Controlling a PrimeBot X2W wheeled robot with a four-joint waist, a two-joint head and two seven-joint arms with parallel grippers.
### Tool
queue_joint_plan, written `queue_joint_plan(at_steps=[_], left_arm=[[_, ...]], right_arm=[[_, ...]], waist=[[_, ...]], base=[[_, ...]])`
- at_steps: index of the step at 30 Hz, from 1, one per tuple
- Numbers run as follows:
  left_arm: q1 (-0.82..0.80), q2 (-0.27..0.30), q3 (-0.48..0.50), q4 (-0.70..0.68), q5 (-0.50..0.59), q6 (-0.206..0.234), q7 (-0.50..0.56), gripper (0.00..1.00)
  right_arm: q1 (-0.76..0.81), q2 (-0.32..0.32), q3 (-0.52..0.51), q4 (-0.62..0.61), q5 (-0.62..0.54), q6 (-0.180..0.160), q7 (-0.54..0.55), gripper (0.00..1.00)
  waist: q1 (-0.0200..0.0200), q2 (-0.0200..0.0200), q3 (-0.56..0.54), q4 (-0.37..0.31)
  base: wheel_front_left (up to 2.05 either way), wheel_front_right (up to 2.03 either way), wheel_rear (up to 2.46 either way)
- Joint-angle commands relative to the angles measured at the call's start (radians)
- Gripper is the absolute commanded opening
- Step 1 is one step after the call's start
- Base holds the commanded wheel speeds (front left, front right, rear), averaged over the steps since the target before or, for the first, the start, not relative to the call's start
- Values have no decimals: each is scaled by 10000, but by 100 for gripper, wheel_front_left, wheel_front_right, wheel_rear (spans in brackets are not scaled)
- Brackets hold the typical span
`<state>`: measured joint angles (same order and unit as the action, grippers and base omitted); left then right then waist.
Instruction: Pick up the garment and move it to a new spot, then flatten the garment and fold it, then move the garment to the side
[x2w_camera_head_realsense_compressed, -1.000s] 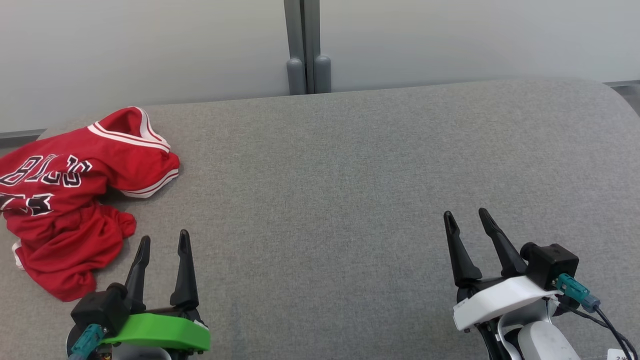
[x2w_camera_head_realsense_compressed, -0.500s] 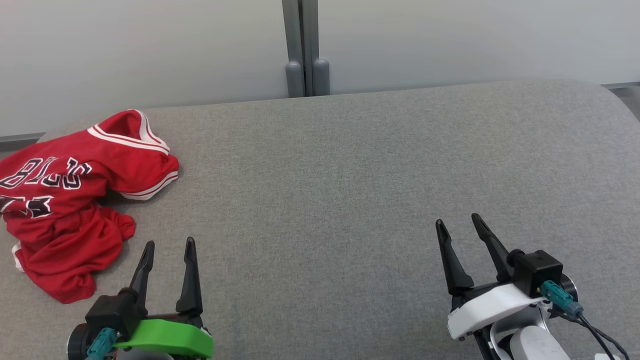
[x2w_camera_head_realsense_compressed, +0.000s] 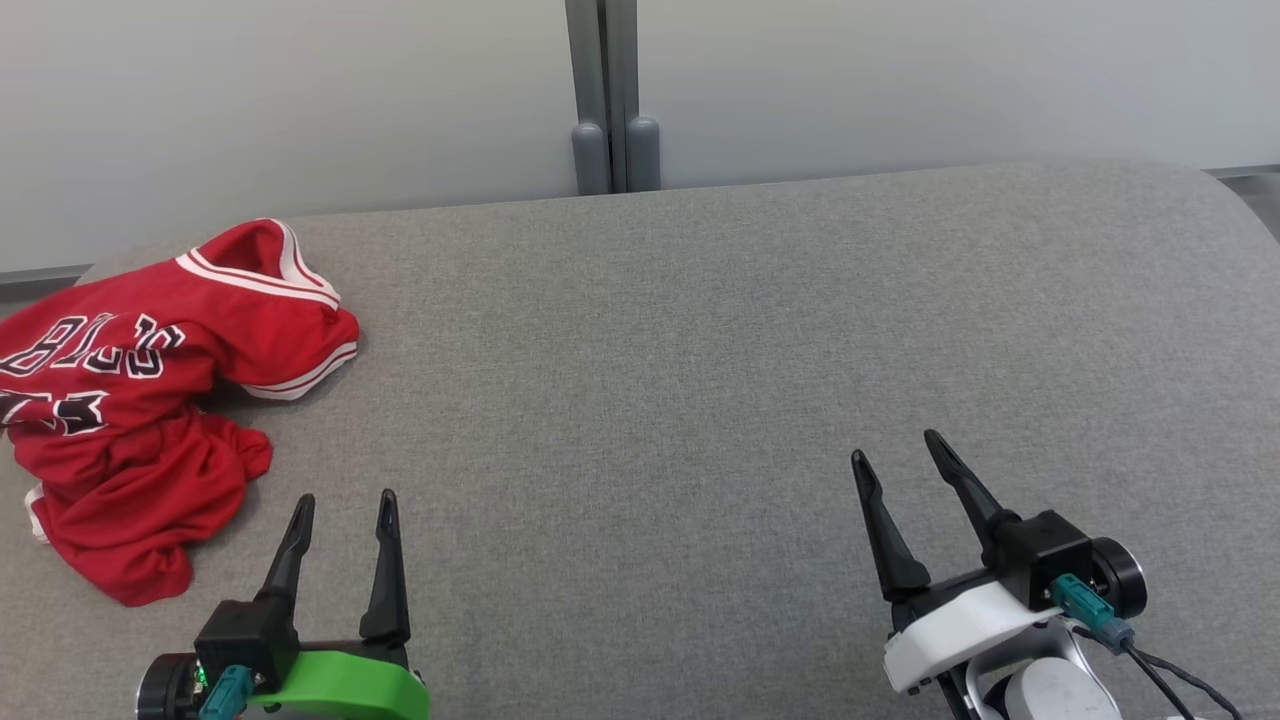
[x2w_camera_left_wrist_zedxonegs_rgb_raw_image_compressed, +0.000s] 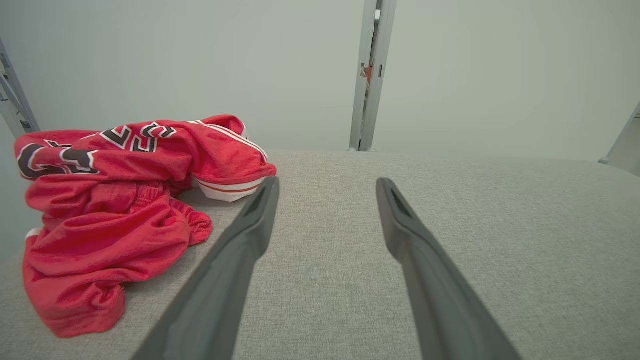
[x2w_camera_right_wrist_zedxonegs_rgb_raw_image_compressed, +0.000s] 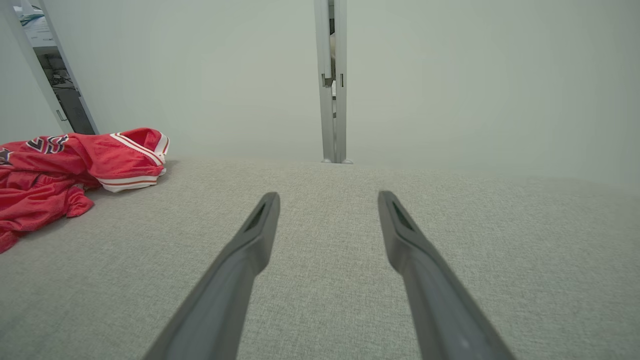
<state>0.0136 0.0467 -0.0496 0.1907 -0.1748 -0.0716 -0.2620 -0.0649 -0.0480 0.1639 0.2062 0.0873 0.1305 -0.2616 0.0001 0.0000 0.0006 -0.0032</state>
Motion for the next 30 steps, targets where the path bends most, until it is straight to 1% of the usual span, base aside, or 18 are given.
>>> queue_joint_plan(at_steps=[1,14,19,25,30], left_arm=[[46,68,7,14,70,15,-38,100],[-11,68,-4,126,125,-1,-38,100],[-58,68,-60,108,140,24,-38,100],[-87,66,-89,56,130,139,-38,100],[20,66,-132,-127,188,267,-25,100]], right_arm=[[50,-41,13,16,-85,4,-47,100],[71,-40,7,13,-92,4,-44,100],[129,-40,18,-16,-97,4,-44,100],[206,-40,124,-24,-129,4,-43,100],[306,-35,206,-13,-133,4,-43,100]], waist=[[-1,0,-3,4],[-1,0,11,57],[-1,0,39,183],[-1,0,56,609],[-1,0,61,1194]], base=[[0,0,0],[0,0,0],[0,0,0],[0,0,0],[0,0,0]])
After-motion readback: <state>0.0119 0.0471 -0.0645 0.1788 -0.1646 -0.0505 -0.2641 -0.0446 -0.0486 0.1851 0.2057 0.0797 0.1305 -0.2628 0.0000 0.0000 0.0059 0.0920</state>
